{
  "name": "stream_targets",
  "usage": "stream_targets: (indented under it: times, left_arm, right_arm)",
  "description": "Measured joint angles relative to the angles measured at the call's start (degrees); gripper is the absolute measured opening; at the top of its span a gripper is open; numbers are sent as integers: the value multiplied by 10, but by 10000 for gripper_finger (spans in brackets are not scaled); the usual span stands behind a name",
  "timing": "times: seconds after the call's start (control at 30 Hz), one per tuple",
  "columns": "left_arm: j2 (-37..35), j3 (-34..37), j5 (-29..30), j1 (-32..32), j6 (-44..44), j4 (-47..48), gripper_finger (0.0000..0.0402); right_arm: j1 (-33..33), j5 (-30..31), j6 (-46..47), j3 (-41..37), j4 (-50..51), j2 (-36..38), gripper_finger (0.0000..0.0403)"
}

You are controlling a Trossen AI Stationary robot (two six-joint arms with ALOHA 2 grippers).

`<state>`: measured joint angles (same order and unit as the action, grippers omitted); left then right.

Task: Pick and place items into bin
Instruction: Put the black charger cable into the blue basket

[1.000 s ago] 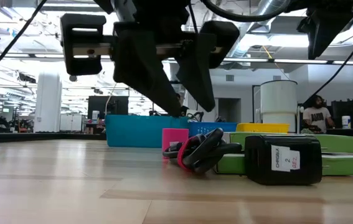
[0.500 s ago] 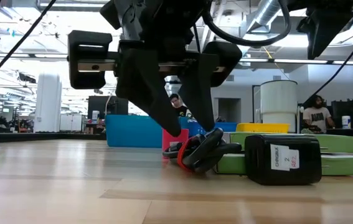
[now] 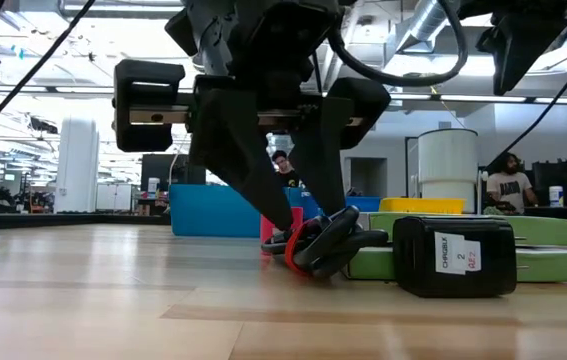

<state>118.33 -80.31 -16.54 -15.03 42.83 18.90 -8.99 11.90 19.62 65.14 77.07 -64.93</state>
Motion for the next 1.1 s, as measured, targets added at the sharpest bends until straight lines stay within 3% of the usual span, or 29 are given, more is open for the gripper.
stream_targets:
  times: [1.1]
  left_arm:
    - [17, 1, -32, 9, -14, -6, 154]
  right_arm:
    - [0, 0, 0, 0, -10, 0, 113]
